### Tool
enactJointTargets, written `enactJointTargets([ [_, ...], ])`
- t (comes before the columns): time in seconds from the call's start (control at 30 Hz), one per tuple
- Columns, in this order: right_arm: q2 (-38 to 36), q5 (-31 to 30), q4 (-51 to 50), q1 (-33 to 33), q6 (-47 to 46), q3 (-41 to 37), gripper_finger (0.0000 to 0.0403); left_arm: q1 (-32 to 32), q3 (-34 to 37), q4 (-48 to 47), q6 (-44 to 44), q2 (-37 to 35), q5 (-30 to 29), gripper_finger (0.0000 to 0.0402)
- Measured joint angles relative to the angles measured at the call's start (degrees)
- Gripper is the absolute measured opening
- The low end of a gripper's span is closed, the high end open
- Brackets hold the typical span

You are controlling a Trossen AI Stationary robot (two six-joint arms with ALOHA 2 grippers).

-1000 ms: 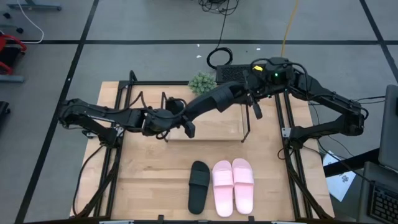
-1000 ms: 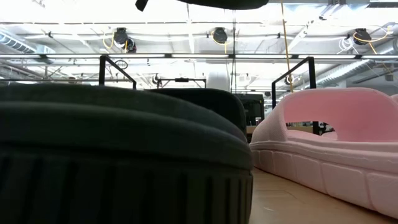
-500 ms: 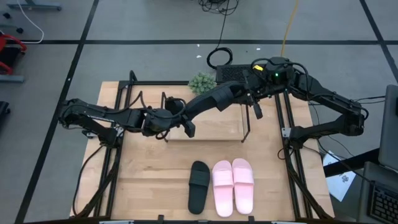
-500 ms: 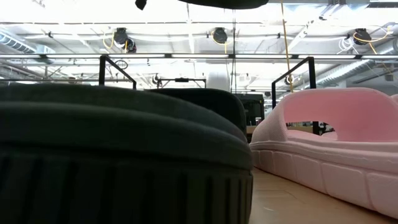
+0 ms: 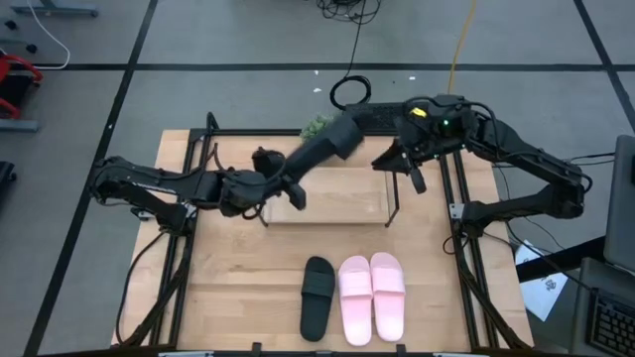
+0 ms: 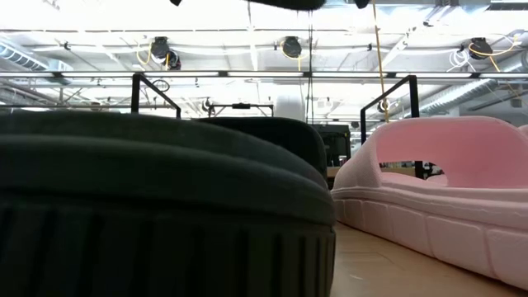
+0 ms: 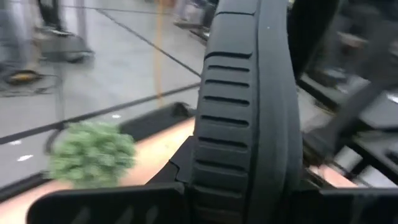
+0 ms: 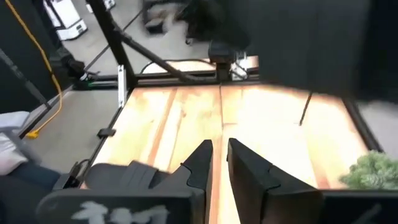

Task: Pick and place slides into the shelf
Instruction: Put the left black slides on the shelf

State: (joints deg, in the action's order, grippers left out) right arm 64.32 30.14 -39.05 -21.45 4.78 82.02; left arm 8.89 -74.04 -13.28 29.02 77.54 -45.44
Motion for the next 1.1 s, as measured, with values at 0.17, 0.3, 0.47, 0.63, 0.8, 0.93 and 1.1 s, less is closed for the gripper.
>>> enactJointTargets([
  [0.17, -2.2, -0.1, -5.5, 0.0, 0.5, 0.0, 0.0042, 2.2, 0.0, 0.5, 1.0, -2.3, -3.3, 0.0054],
  [0.3, -4.1, -3.2, -9.3, 0.0, 2.0, 0.0, 0.0042, 6.1, 0.0, 2.9, 1.2, -3.9, -9.7, 0.0054],
  [0.47, -6.6, -10.2, -12.3, 0.0, 3.9, 0.0, 0.0043, 14.3, 0.0, 3.6, 5.3, -4.1, -21.8, 0.0054],
  [0.63, -8.5, -14.7, -12.6, 0.0, 5.3, 0.0, 0.0043, 23.4, 3.7, 7.0, 15.0, -2.1, -37.0, 0.0054],
  [0.8, -9.7, -15.2, -12.7, 0.0, 5.4, 0.0, 0.0043, 29.6, 9.9, 13.3, 29.1, 3.4, -44.5, 0.0054],
  [0.93, -9.9, -15.2, -12.7, 0.0, 5.7, 0.0, 0.0043, 29.0, 12.5, 19.5, 37.3, 10.3, -44.1, 0.0054],
  [1.1, -9.8, -15.1, -13.3, 0.0, 4.0, 0.0, 0.0043, 27.2, 12.7, 24.4, 46.1, 18.4, -44.2, 0.0054],
])
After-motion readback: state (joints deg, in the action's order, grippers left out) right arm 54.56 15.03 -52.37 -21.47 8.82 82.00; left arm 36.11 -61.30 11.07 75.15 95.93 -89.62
